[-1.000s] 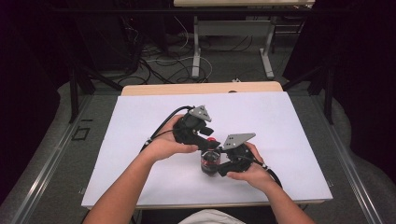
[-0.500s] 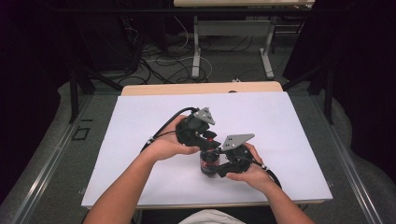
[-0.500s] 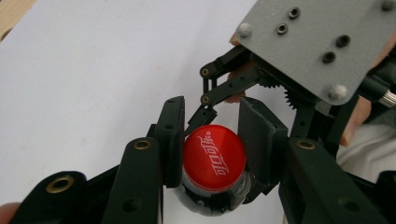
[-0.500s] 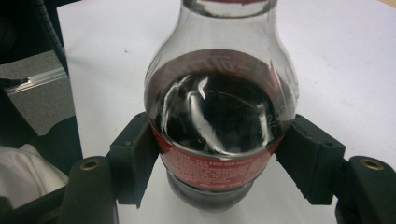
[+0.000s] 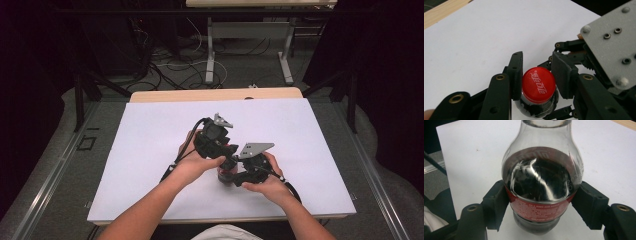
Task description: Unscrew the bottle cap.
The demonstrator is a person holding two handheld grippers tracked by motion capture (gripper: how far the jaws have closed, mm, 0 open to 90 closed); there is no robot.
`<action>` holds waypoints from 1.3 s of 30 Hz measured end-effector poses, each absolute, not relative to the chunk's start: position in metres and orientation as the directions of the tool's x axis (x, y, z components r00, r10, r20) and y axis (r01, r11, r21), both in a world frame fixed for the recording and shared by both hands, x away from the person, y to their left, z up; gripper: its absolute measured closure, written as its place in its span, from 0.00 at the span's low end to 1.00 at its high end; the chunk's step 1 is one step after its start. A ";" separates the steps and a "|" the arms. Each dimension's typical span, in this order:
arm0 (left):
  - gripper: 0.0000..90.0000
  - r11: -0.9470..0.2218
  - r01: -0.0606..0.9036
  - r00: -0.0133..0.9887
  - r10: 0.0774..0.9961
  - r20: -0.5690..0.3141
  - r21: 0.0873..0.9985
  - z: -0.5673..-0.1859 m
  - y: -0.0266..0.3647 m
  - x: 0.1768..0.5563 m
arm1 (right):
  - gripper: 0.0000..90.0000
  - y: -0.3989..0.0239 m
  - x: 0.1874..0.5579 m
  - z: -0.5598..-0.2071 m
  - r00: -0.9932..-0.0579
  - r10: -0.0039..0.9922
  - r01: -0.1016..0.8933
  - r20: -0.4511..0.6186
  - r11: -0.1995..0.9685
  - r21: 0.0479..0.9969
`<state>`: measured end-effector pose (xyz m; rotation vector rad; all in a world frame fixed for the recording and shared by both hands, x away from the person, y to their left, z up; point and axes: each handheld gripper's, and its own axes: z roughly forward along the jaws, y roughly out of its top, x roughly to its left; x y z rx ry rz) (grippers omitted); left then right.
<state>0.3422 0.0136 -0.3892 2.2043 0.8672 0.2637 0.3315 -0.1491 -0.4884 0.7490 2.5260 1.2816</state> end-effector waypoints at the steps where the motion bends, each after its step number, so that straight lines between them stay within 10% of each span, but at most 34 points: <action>1: 0.70 -0.501 0.508 0.752 0.655 -0.077 0.701 -0.388 0.014 0.343 | 0.36 -0.149 0.331 -0.489 -0.839 0.541 0.354 0.052 0.471 0.808; 10: 0.50 -0.600 0.380 0.891 0.441 -0.106 0.704 -0.377 0.032 0.358 | 0.36 -0.151 0.330 -0.485 -0.870 0.489 0.330 0.058 0.492 0.806; 22: 0.59 -0.735 0.229 0.964 0.261 -0.047 0.639 -0.381 0.036 0.362 | 0.36 -0.146 0.329 -0.487 -0.886 0.459 0.312 0.058 0.500 0.808; 39: 0.69 -0.674 0.364 0.901 0.429 -0.060 0.643 -0.380 0.028 0.353 | 0.36 -0.148 0.329 -0.487 -0.866 0.498 0.328 0.052 0.487 0.810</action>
